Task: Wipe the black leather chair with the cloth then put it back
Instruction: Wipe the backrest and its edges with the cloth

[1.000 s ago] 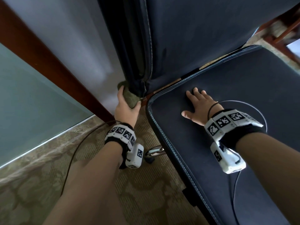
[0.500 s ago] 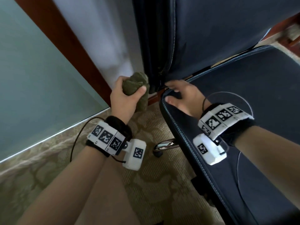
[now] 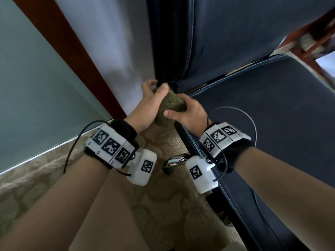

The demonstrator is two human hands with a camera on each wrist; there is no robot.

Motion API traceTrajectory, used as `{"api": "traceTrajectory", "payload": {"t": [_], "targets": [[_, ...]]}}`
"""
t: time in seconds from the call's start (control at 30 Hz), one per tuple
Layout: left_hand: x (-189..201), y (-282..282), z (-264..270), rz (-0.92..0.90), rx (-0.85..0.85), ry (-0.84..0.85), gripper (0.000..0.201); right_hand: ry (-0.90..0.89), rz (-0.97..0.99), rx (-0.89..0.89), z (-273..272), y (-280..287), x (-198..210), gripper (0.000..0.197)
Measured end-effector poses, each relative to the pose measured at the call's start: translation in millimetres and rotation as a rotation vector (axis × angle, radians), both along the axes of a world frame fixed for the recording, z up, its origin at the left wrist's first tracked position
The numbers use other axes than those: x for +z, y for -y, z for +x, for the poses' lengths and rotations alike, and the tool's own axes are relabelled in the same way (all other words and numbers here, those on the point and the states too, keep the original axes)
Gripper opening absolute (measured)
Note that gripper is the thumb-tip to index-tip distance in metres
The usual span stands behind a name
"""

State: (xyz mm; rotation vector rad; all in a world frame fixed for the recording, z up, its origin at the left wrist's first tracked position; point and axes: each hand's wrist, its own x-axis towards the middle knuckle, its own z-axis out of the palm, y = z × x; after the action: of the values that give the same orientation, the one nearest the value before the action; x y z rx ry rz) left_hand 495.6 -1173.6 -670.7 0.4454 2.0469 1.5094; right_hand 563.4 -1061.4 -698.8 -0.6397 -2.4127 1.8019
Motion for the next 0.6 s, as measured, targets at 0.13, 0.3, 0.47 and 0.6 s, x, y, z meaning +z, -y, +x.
{"api": "traceTrajectory", "payload": {"t": [0.13,0.3,0.47,0.6], "targets": [[-3,2,-18,-0.061,-0.02,0.073,0.025,-0.019,-0.203,-0.221,0,6,-14,0.023],[-9,18,-41,-0.155,-0.141,0.013,0.044,-0.038,-0.242,-0.419,-5,21,-30,0.026],[-12,20,-45,-0.272,-0.233,-0.225,0.037,-0.088,-0.16,-0.375,-15,35,-30,0.029],[3,10,-54,-0.18,-0.011,-0.32,0.047,-0.147,-0.208,-0.465,-12,28,-23,0.027]]}}
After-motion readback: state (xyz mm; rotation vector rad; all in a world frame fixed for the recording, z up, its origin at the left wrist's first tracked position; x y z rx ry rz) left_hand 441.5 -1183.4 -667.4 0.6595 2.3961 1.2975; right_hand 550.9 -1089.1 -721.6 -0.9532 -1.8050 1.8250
